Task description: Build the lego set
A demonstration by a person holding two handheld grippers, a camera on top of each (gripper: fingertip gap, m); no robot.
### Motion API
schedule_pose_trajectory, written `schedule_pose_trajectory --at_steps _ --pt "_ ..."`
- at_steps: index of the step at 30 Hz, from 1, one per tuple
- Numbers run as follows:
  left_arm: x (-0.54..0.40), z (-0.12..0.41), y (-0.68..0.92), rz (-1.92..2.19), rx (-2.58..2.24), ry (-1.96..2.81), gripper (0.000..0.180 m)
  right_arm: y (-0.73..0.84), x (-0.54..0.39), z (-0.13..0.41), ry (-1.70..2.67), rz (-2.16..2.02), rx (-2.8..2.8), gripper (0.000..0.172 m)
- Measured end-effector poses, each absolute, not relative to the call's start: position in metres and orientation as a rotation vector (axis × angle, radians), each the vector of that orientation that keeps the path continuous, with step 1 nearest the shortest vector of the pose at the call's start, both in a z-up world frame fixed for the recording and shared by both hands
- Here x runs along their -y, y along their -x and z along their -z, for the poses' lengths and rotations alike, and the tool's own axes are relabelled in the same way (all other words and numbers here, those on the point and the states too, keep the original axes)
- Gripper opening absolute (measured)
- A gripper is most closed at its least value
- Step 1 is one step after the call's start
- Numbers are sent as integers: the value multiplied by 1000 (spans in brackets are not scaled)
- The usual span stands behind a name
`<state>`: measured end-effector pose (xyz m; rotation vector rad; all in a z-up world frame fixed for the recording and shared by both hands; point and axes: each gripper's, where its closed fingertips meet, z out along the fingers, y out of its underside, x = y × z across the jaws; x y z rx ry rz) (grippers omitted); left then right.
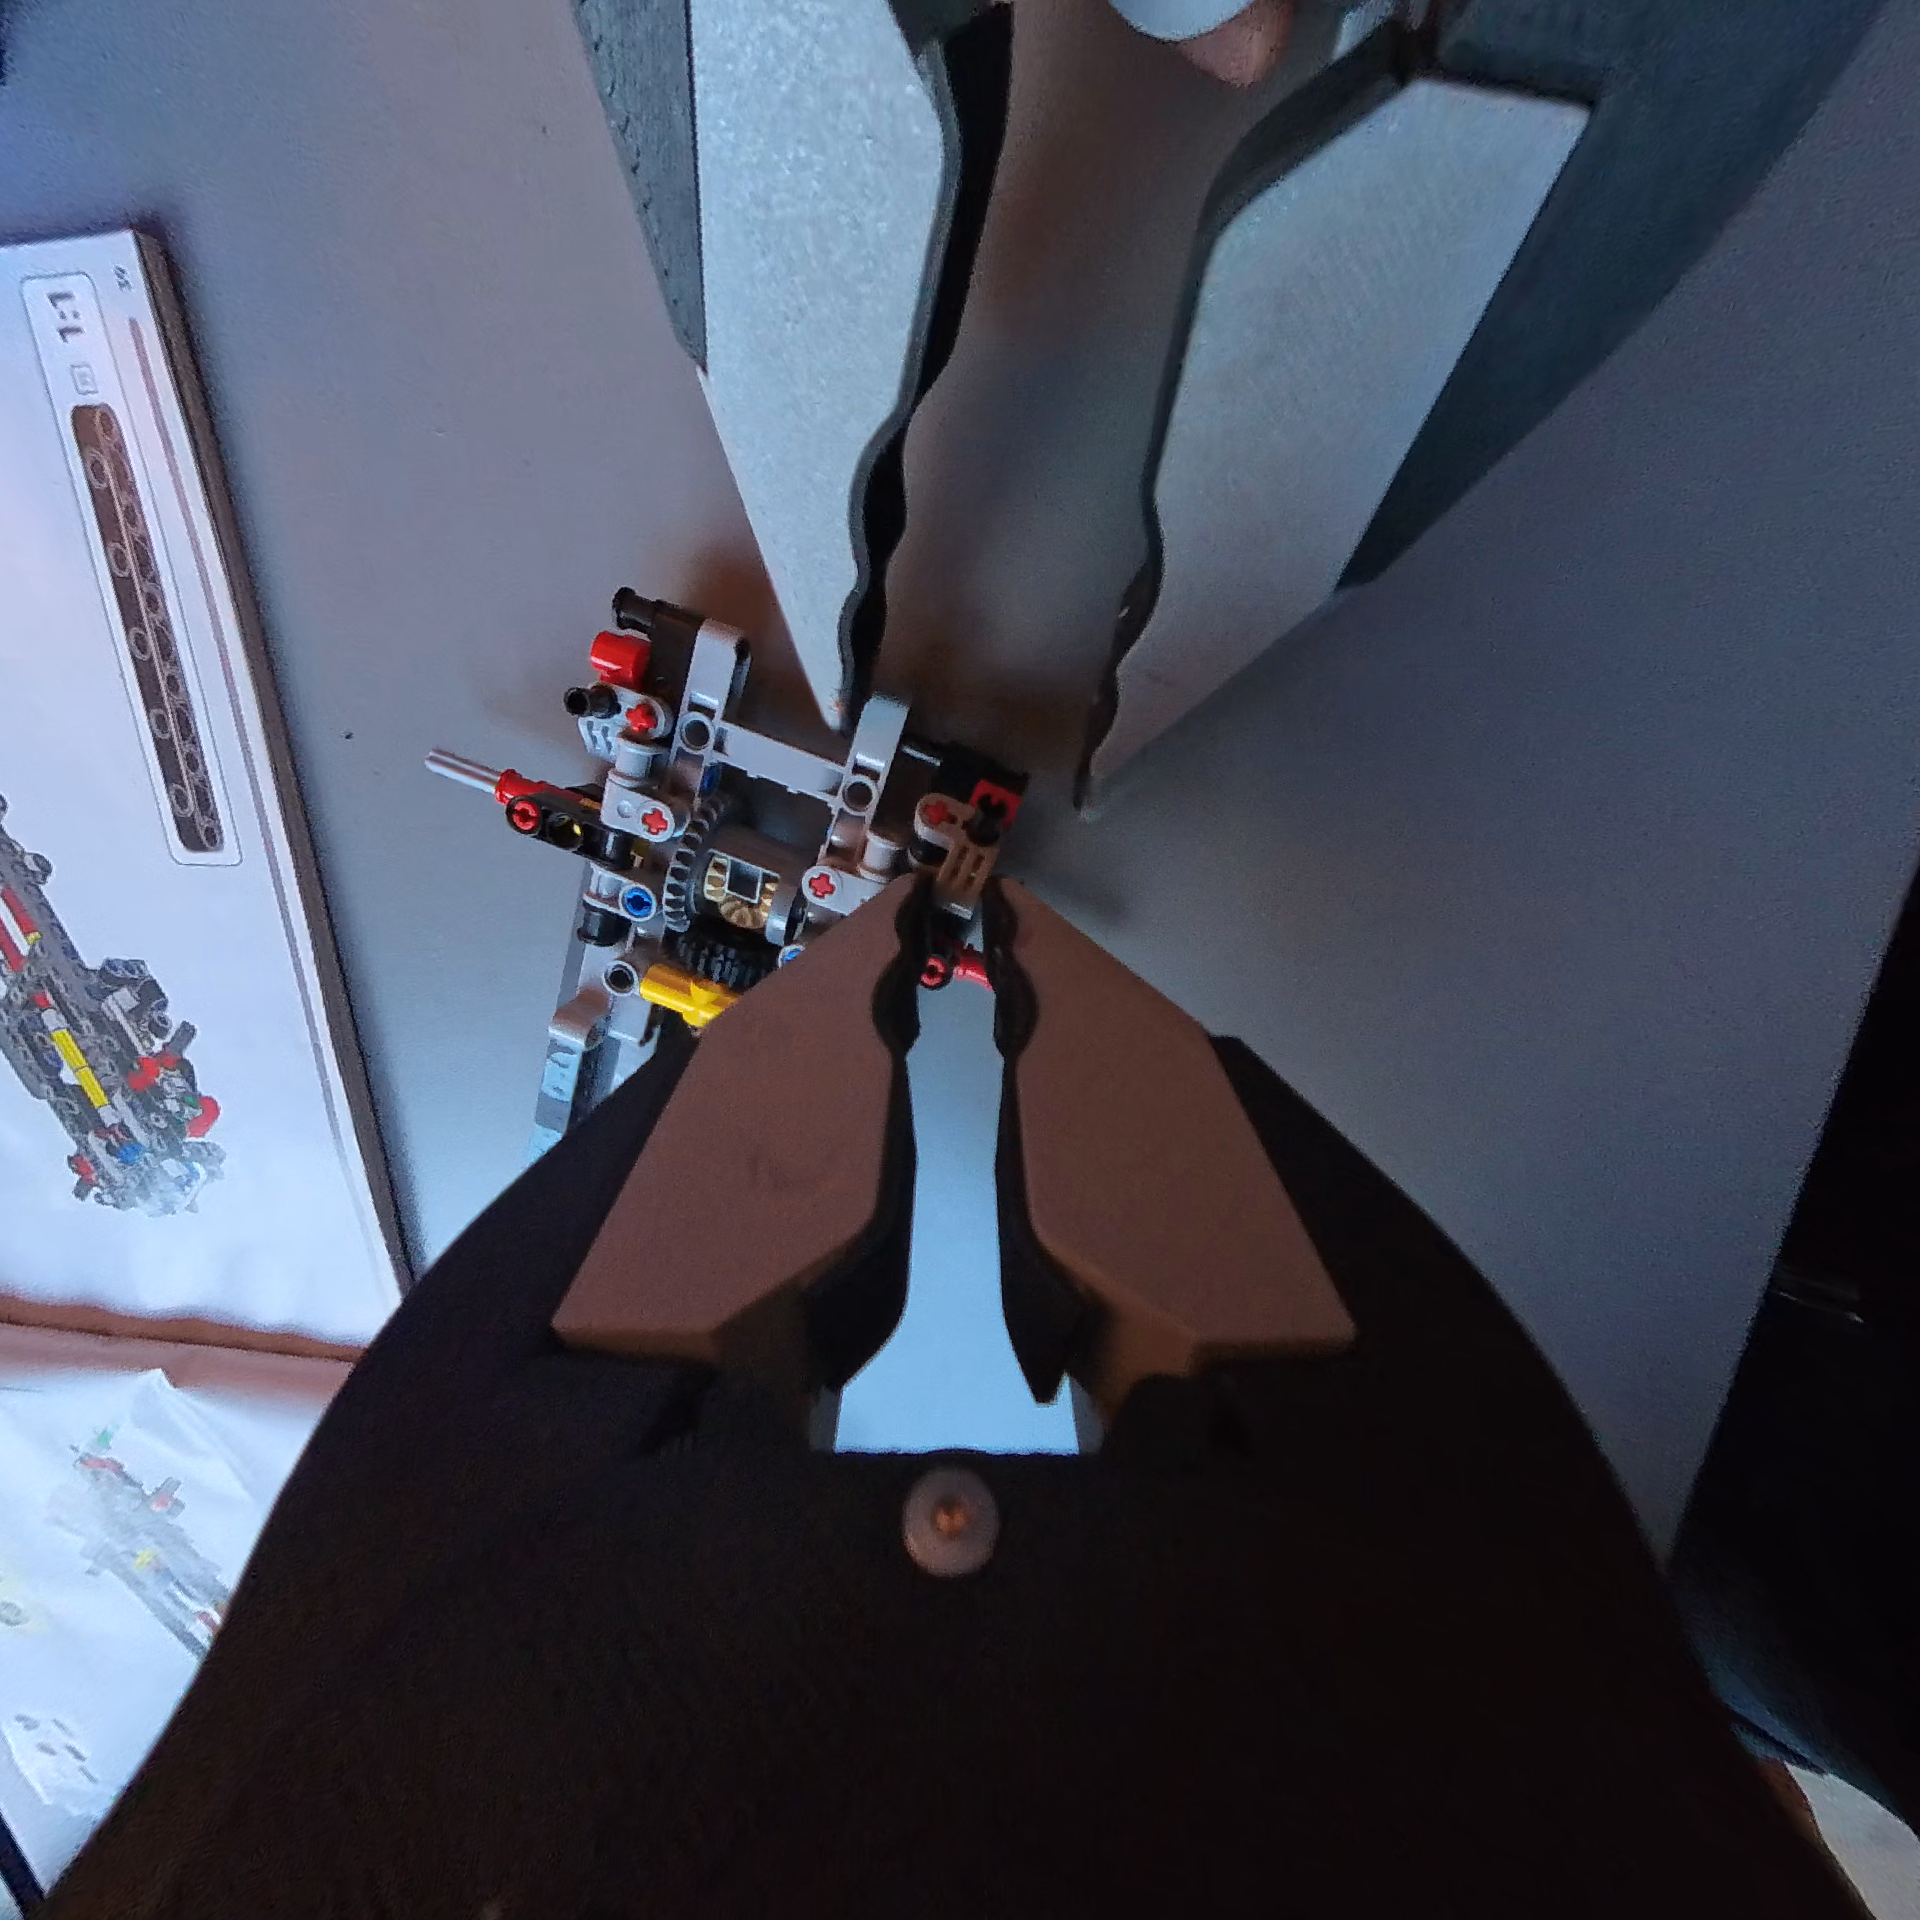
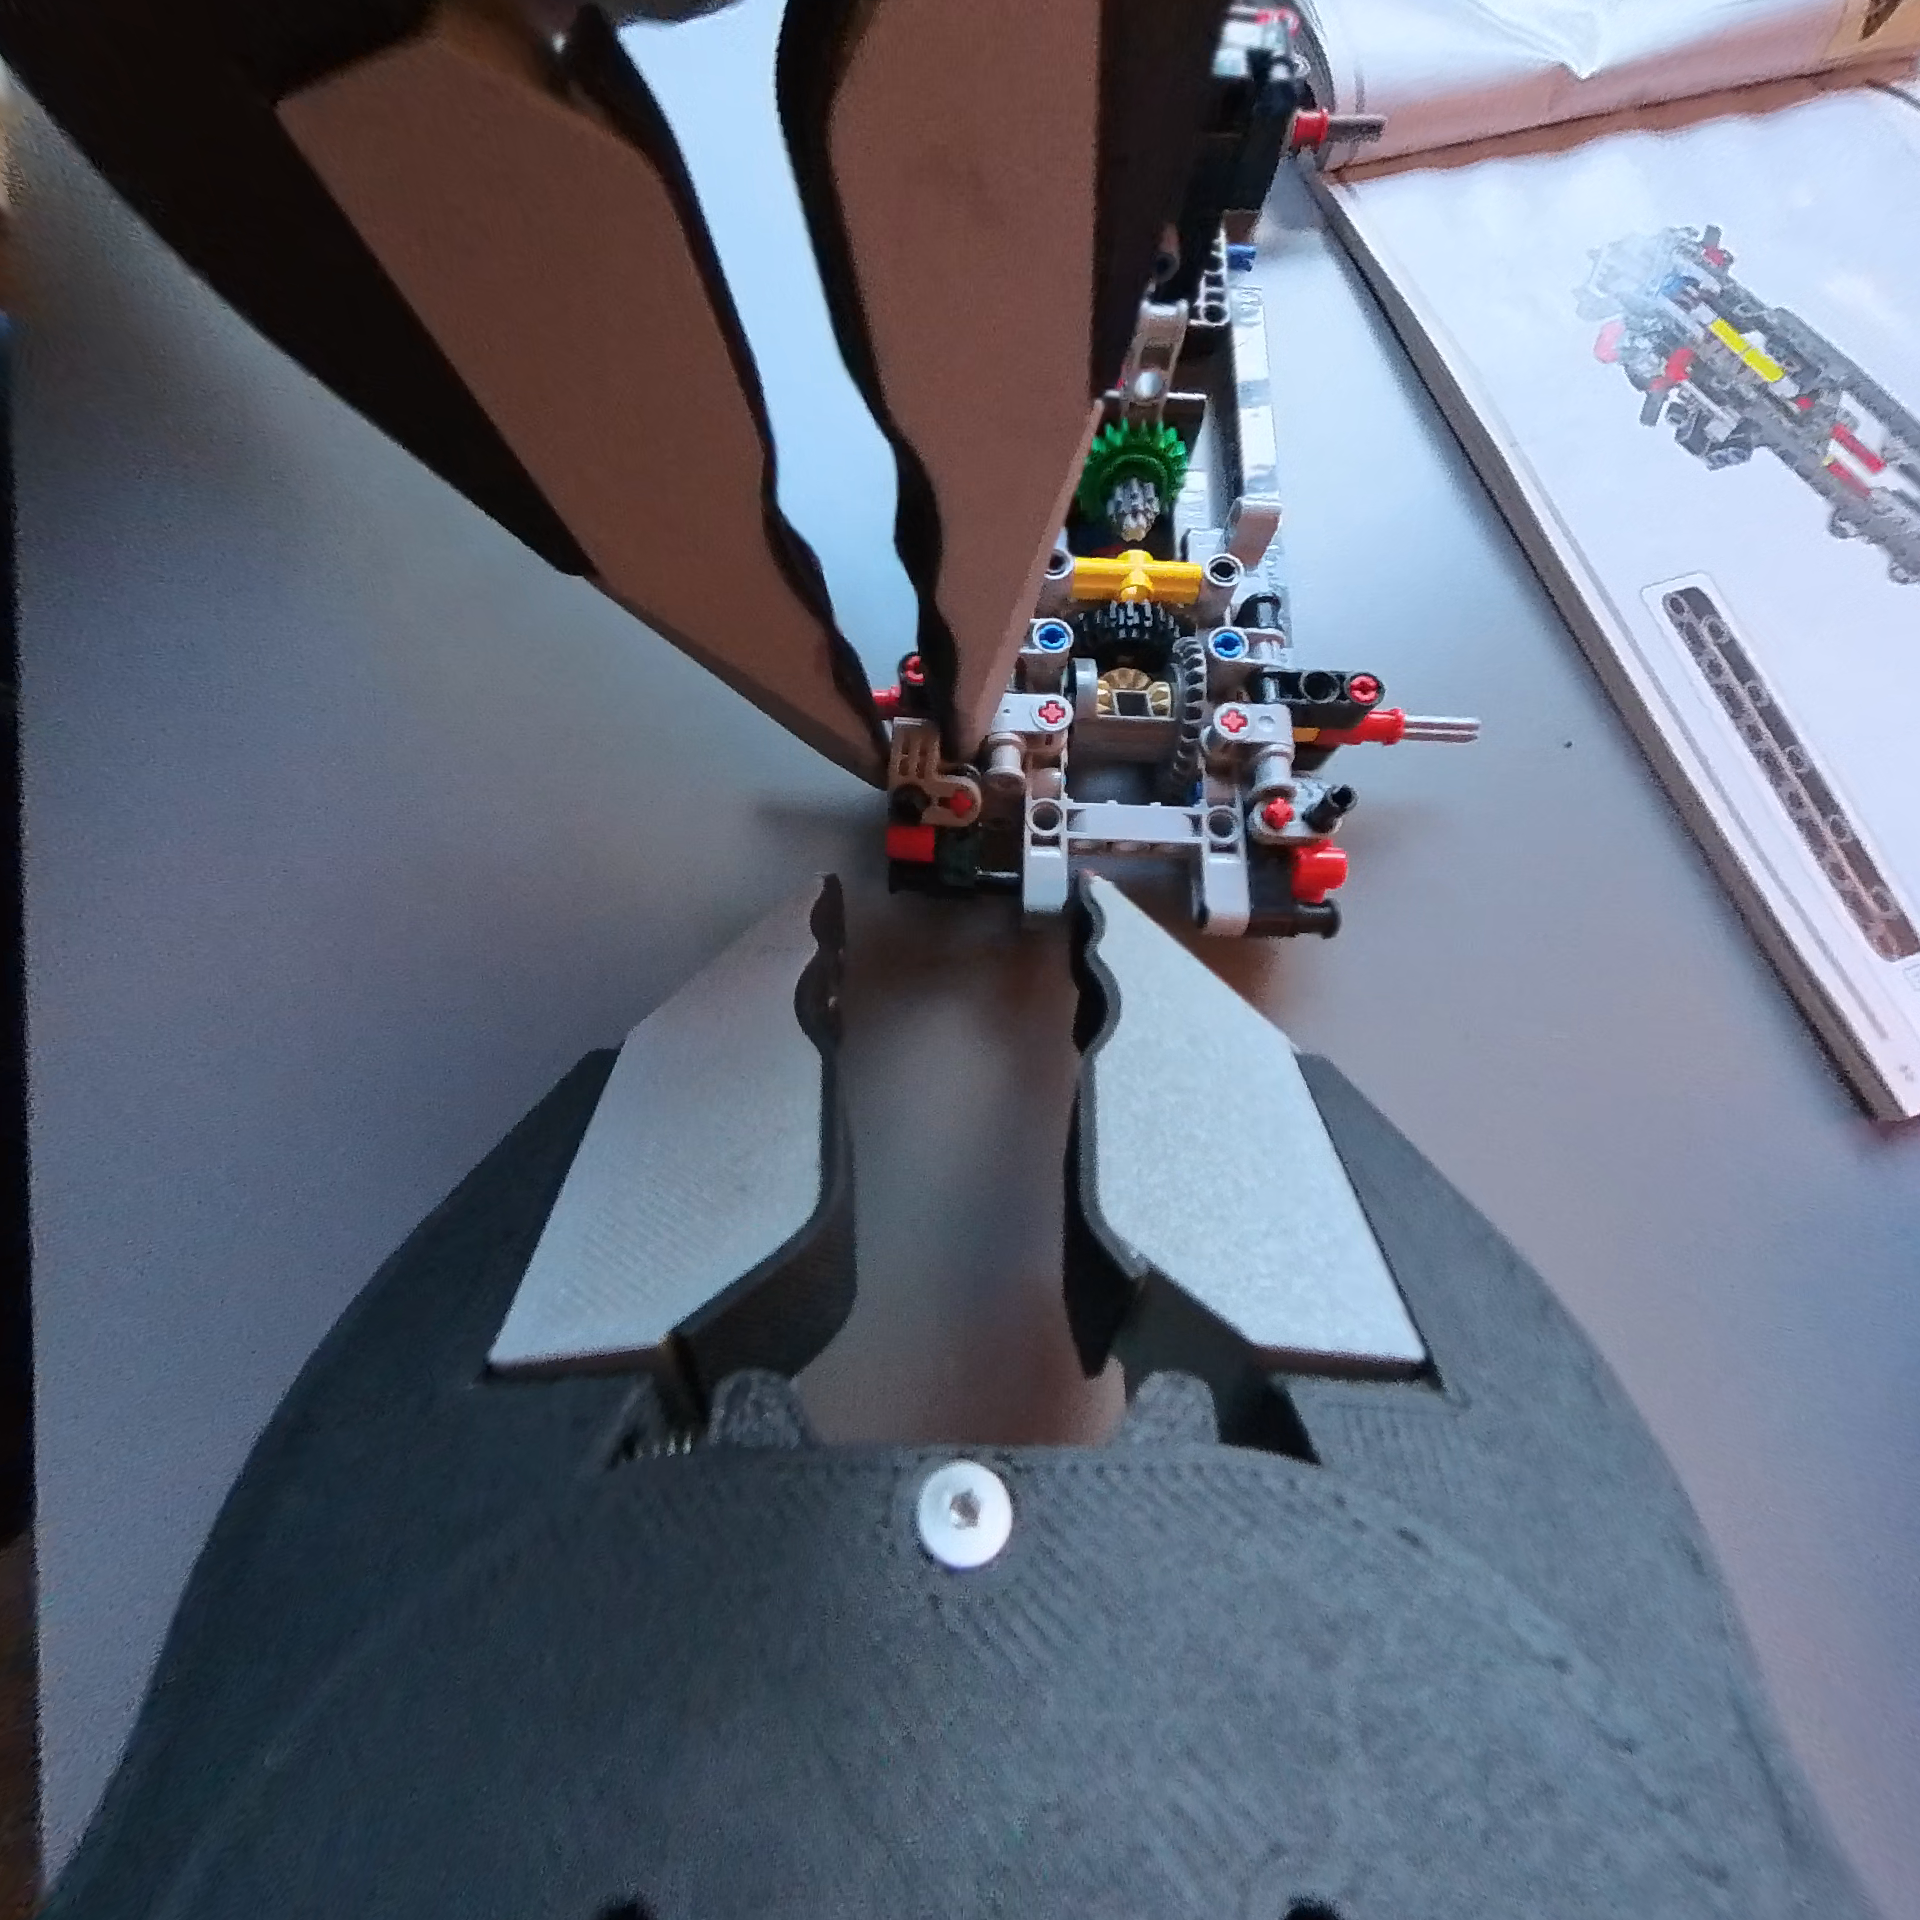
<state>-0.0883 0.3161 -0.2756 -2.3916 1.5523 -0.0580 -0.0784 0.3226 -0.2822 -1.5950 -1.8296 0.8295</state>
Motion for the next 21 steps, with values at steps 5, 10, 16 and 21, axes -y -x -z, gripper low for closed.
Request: schedule_pose_trajectory --at_steps 5,10,16,21 --pt "-318 274 84 65 -1529 2370 7 78 -324 278 1649 -946 1796 39" --pt "-317 275 87 66 -1526 2400 7 79 -325 281 1647 -904 1810 36" --pt "-317 276 81 121 -1513 2395 7 79 -325 282 1655 -903 1809 32" --pt "-317 276 83 105 -1519 2408 7 79 -326 282 1673 -918 1803 31"
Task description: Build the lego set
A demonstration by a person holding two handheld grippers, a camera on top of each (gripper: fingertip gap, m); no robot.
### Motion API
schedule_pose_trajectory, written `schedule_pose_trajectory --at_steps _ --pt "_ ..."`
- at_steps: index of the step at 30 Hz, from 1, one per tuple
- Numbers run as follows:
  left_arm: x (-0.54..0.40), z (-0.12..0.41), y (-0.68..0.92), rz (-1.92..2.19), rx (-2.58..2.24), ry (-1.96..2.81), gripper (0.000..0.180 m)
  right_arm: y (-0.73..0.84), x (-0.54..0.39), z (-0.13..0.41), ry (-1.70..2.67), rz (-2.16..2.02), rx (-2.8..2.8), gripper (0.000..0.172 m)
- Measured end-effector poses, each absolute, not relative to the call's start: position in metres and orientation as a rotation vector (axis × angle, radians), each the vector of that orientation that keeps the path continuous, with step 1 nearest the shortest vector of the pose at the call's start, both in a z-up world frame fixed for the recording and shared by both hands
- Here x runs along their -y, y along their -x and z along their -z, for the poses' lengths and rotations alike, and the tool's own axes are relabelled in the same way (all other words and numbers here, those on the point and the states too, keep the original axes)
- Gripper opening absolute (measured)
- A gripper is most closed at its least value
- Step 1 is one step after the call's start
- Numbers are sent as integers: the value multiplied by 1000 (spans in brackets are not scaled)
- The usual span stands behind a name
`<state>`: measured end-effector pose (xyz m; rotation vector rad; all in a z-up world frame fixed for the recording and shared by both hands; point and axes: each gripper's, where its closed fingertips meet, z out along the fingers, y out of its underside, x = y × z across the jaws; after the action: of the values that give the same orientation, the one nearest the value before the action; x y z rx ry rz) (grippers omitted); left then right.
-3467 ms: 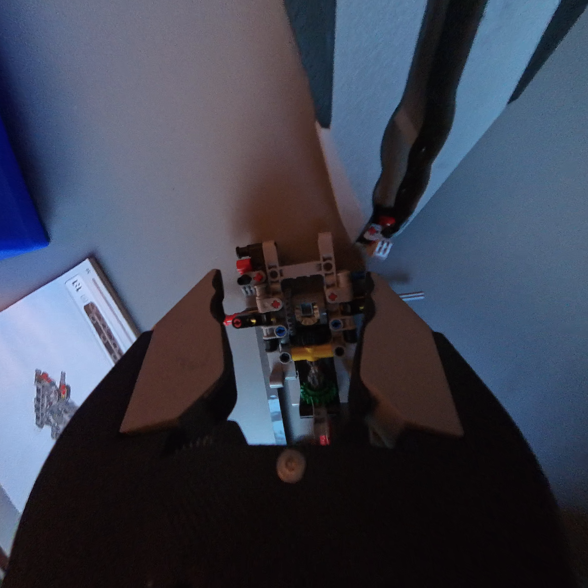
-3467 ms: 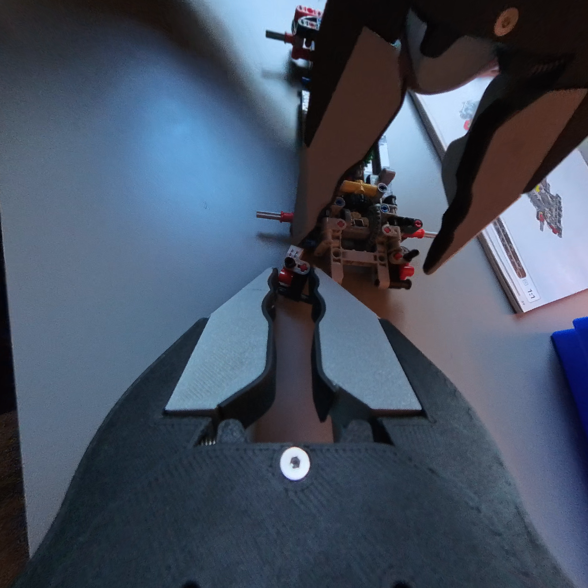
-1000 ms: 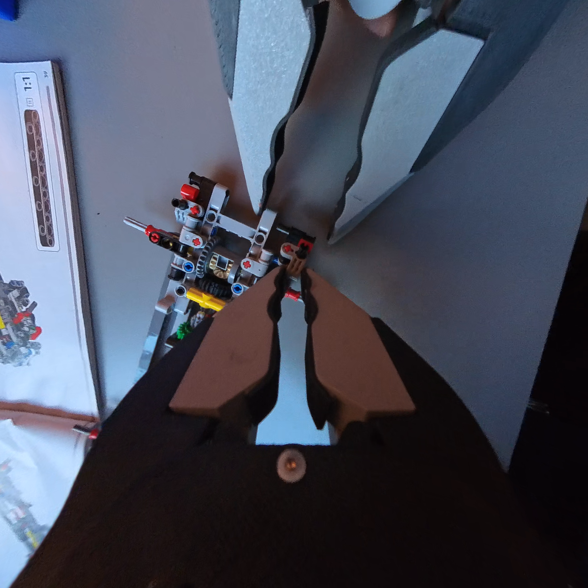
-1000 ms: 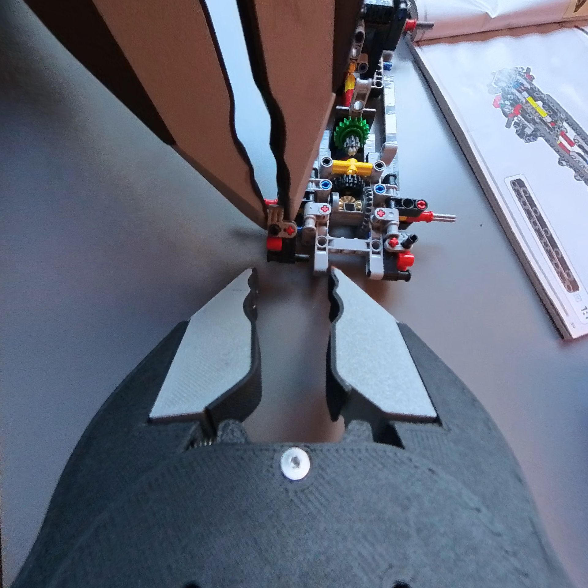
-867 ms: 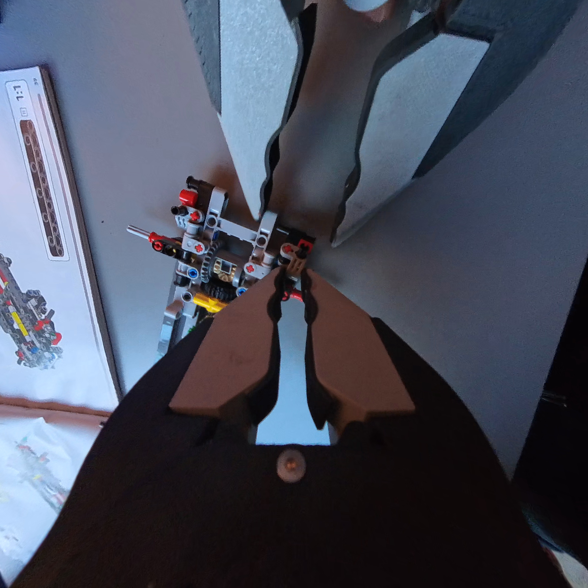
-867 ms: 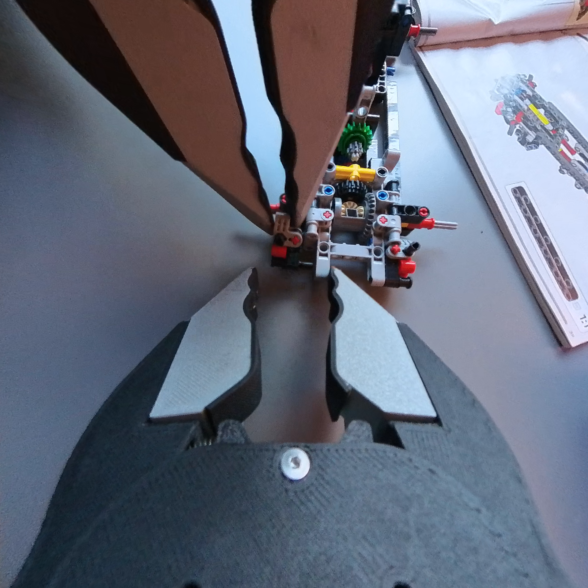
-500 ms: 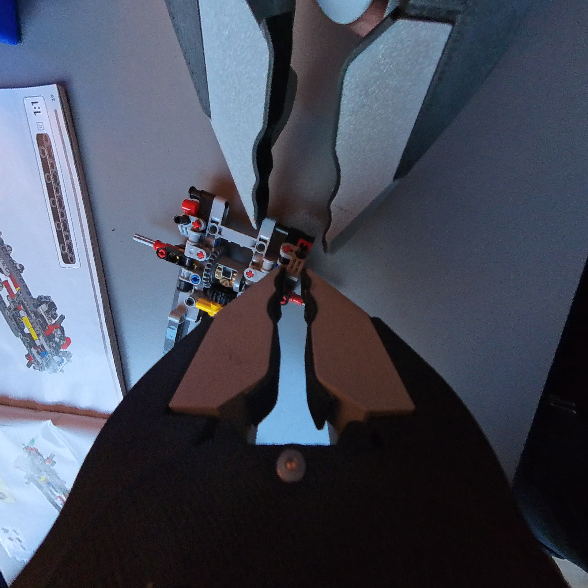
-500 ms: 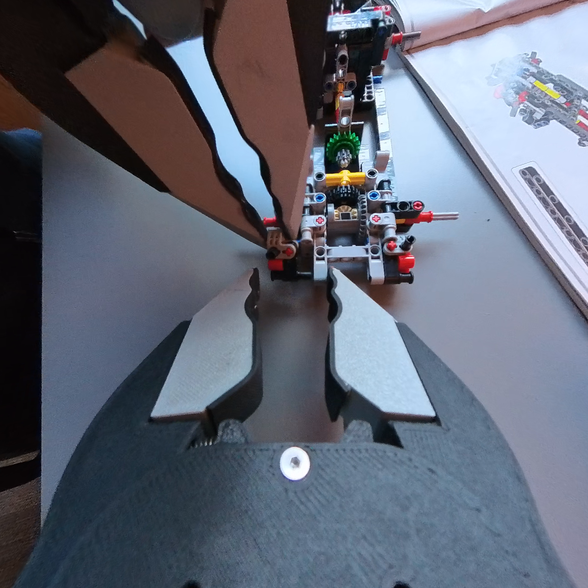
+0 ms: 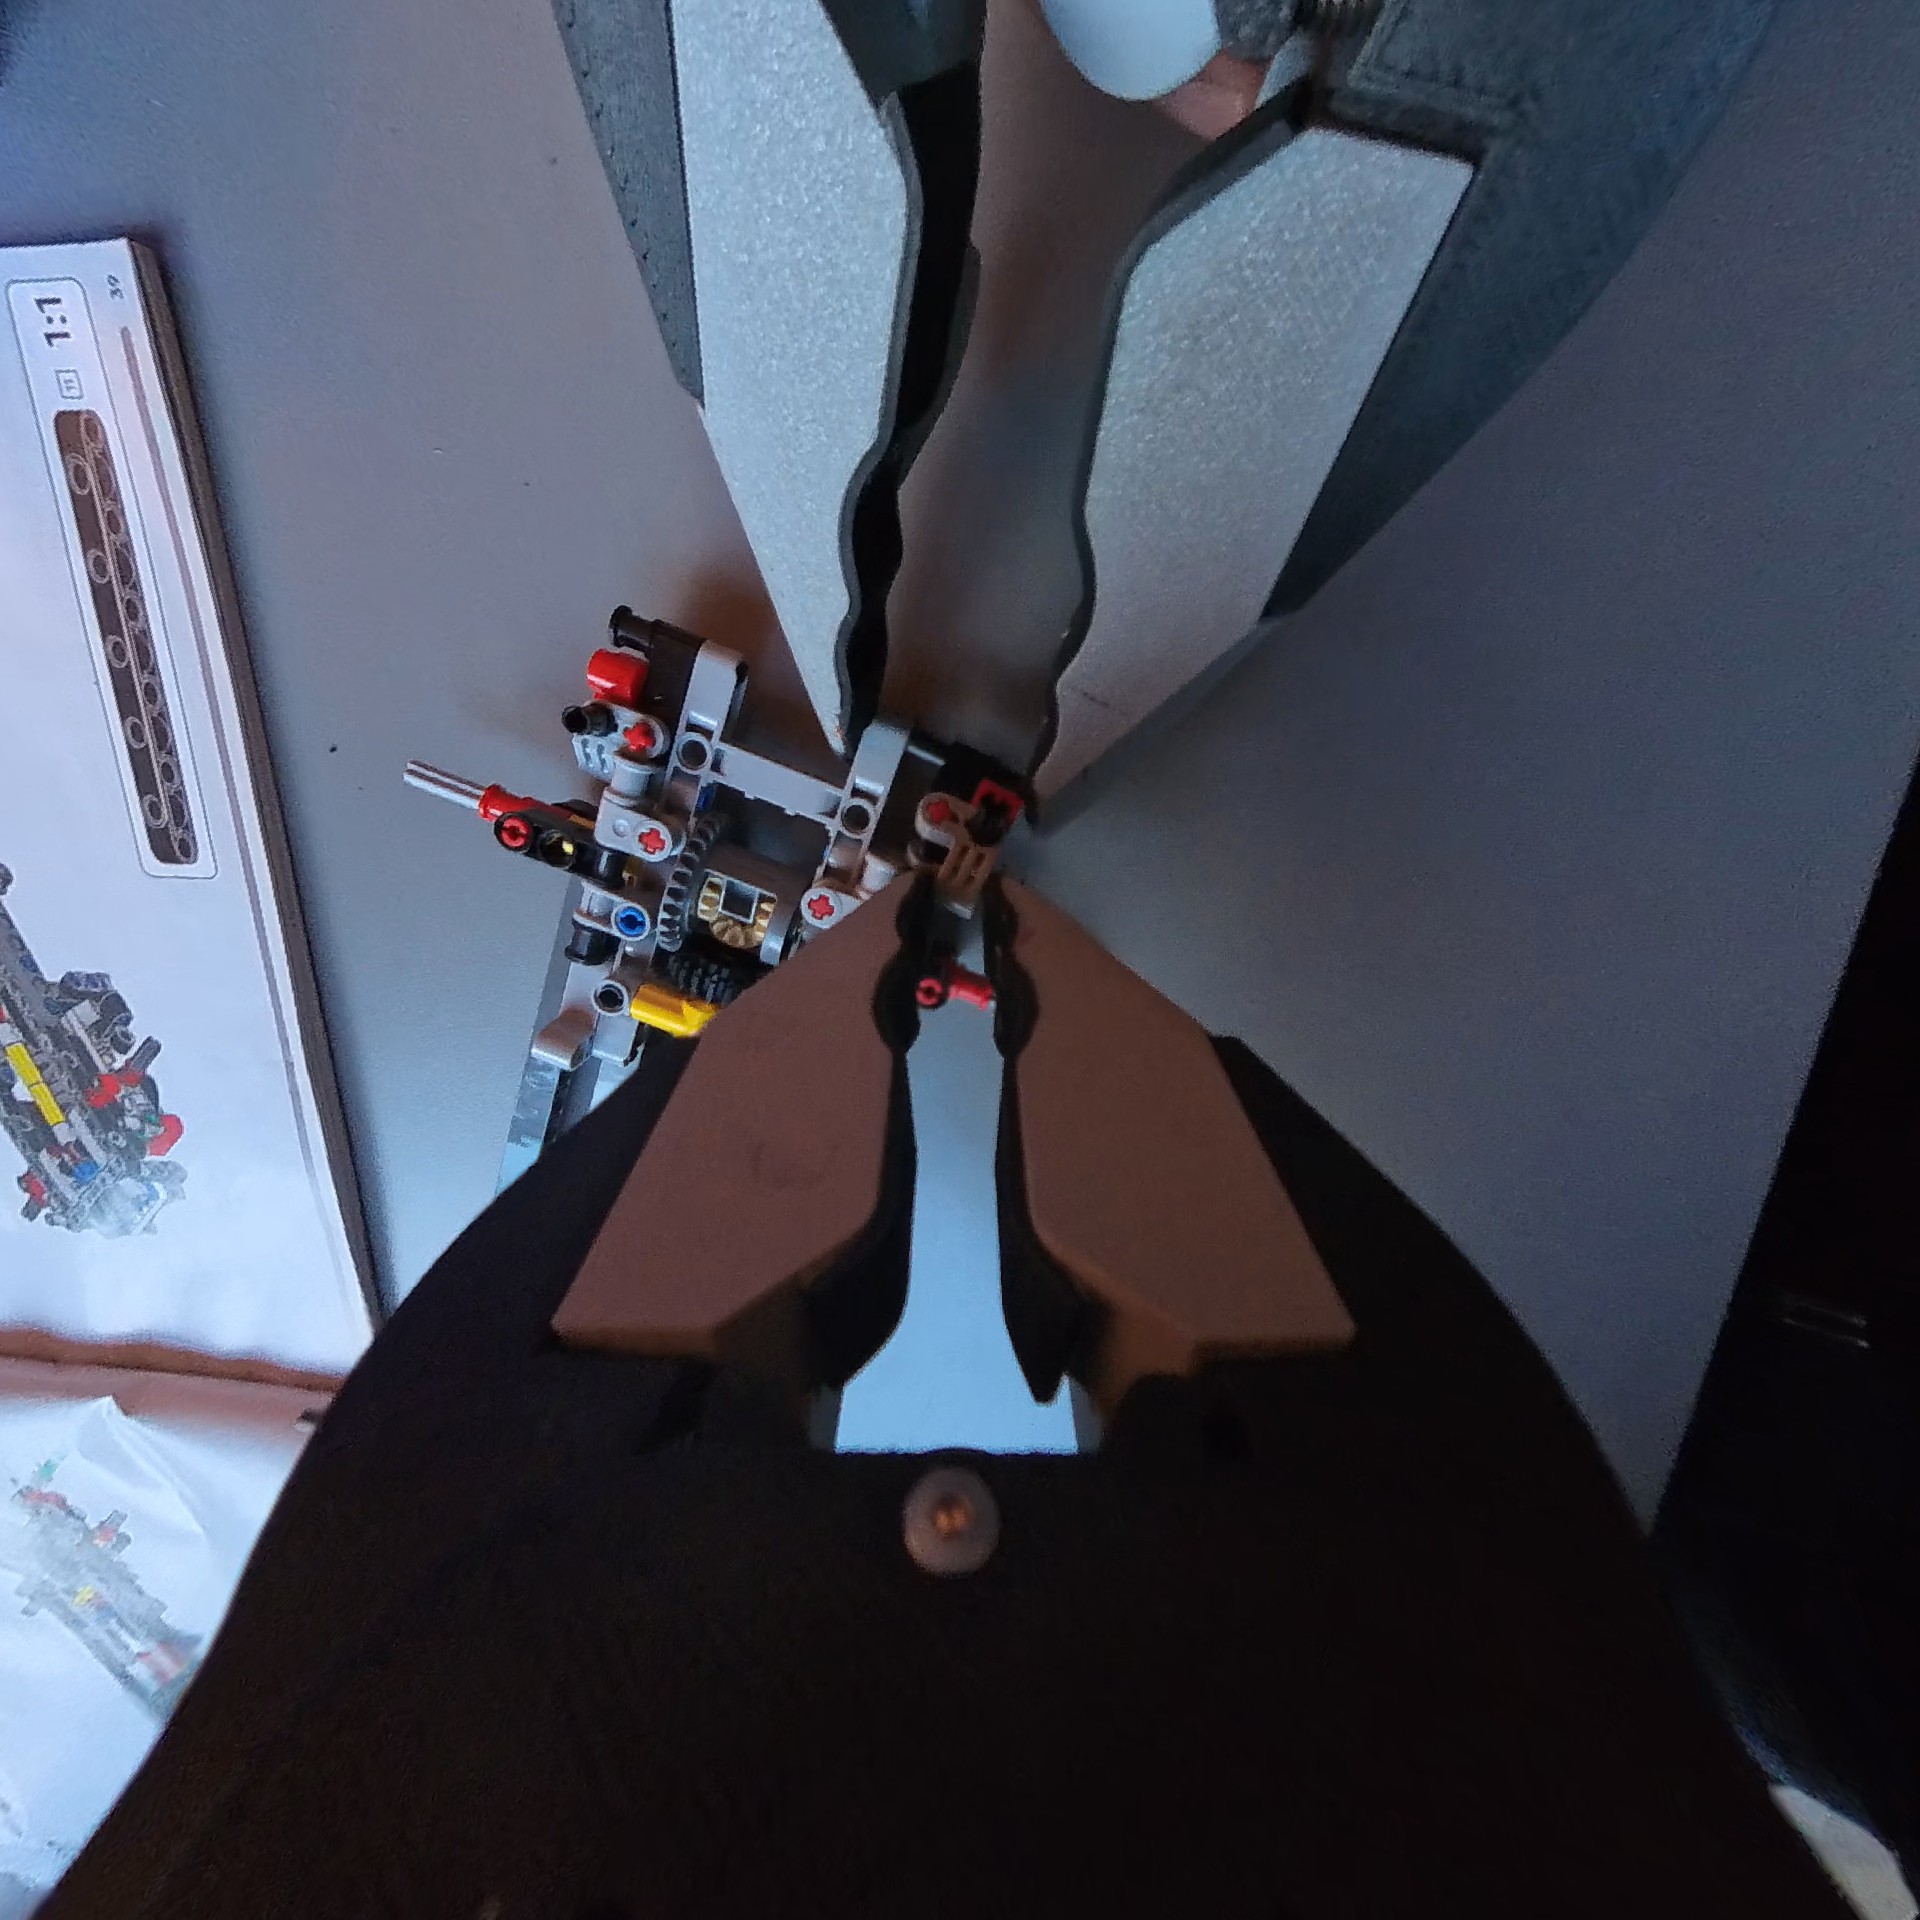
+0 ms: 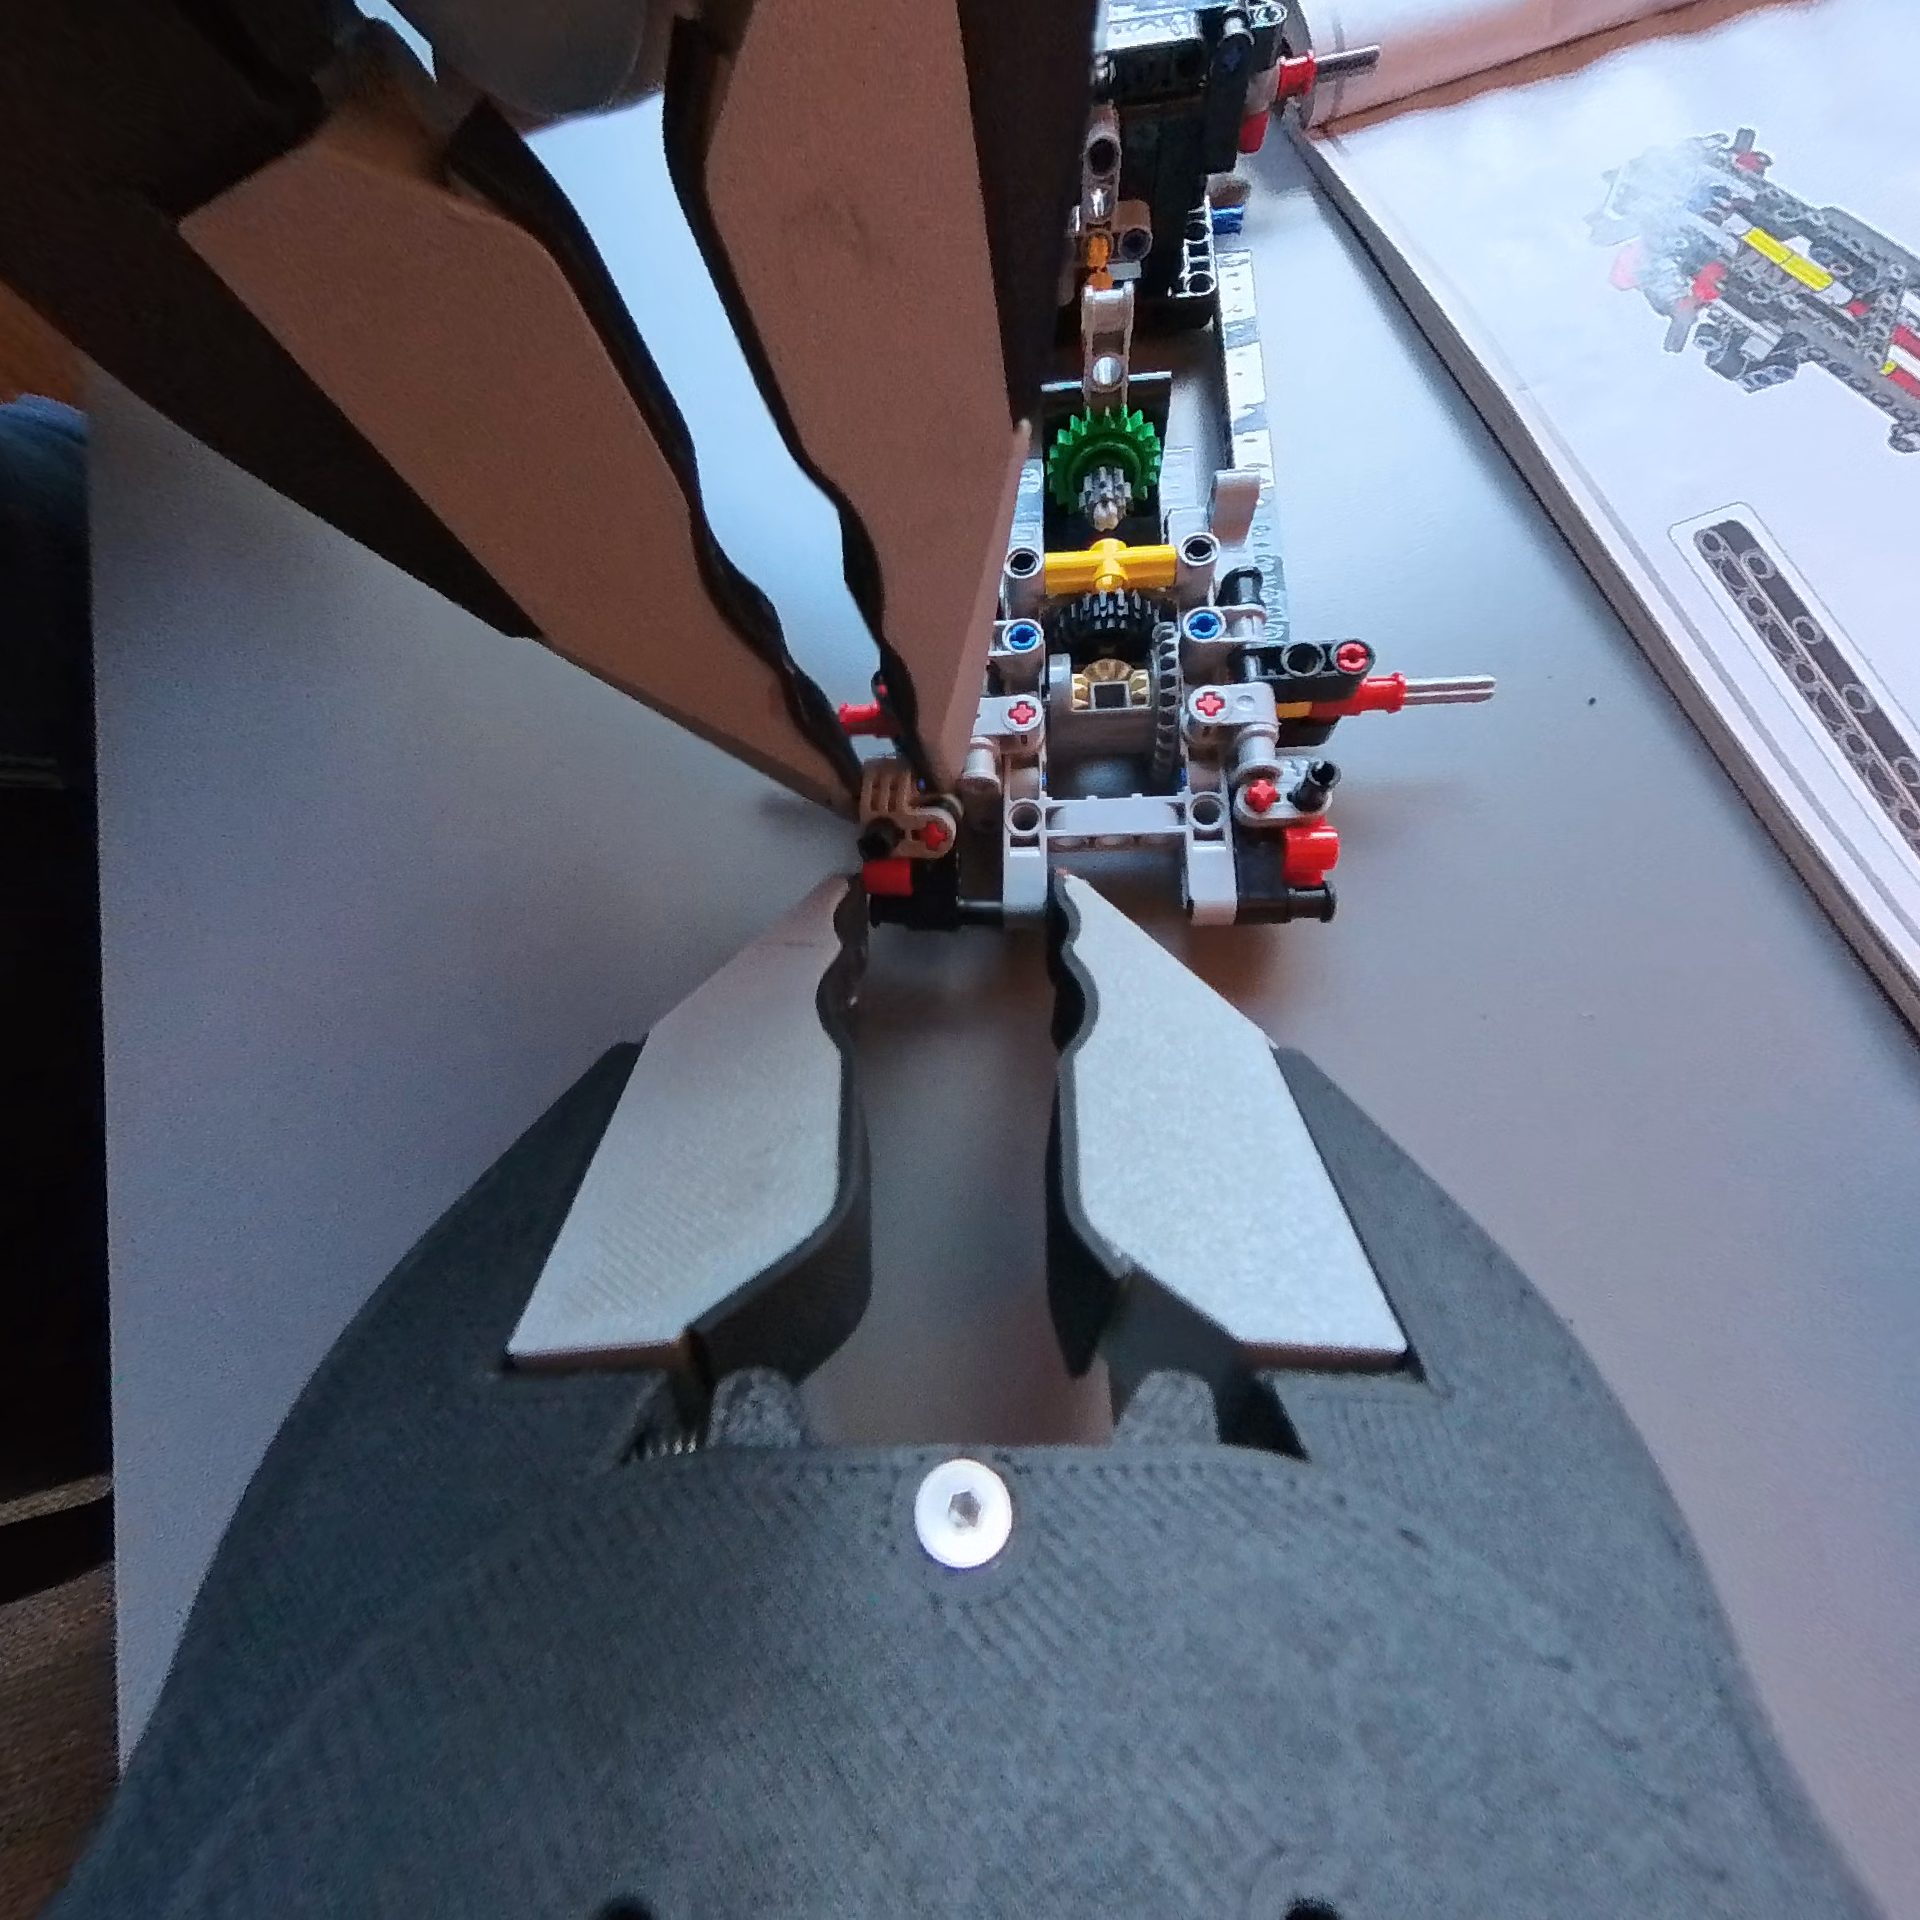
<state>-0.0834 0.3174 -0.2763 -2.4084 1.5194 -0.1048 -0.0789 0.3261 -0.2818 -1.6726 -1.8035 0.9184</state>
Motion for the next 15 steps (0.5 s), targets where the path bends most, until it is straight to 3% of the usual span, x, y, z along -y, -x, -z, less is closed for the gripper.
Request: schedule_pose_trajectory --at_steps 15 --pt "-321 274 85 22 -1548 2402 7 80 -329 284 1692 -904 1793 29"
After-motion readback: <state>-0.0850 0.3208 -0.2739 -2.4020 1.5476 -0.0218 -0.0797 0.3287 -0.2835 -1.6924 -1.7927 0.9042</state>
